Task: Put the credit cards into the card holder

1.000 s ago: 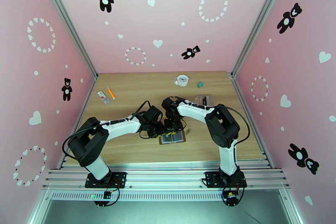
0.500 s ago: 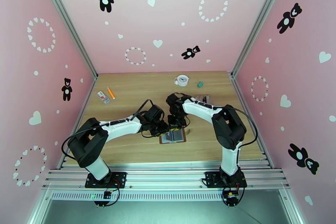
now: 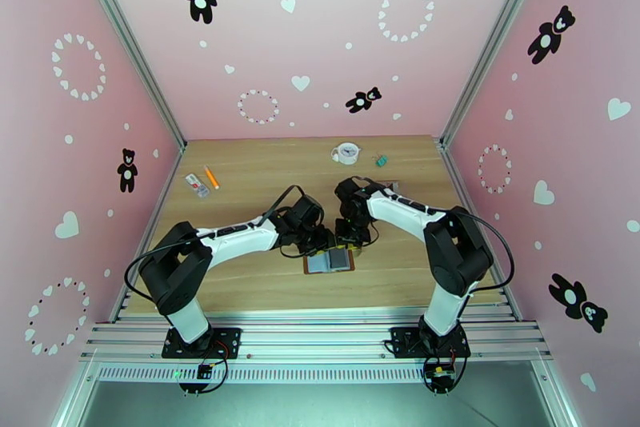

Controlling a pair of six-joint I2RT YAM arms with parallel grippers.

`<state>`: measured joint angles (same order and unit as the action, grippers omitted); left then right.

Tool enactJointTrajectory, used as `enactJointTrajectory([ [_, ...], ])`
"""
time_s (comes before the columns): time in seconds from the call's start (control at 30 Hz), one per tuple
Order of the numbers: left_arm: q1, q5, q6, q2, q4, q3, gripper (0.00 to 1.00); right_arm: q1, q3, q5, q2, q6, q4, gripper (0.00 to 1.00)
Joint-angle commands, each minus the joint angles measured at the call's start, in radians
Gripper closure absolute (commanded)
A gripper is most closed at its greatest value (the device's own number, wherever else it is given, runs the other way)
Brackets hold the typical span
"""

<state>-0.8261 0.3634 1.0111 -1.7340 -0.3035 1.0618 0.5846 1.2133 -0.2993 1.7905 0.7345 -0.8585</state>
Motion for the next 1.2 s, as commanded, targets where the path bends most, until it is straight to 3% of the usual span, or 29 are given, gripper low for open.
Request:
enactJointTrajectory([
  [0.0, -0.008, 0.014, 0.009, -0.013, 0.016, 0.023, 0.66, 0.002, -0.016, -0.04, -0.03, 0.014, 0.02, 0.72],
  [0.23, -0.008, 0.007, 0.012, -0.022, 0.011, 0.037, 0.6, 0.001, -0.018, -0.045, -0.034, 0.016, 0.022, 0.68],
  [0.63, -0.008, 0.016, 0.069, -0.027, 0.066, 0.026, 0.6, -0.024, -0.058, -0.09, -0.11, 0.011, 0.053, 0.62],
  [1.17, -0.008, -0.007, 0.077, -0.02, 0.066, 0.02, 0.68, -0.058, -0.177, -0.224, -0.152, 0.084, 0.227, 0.62],
])
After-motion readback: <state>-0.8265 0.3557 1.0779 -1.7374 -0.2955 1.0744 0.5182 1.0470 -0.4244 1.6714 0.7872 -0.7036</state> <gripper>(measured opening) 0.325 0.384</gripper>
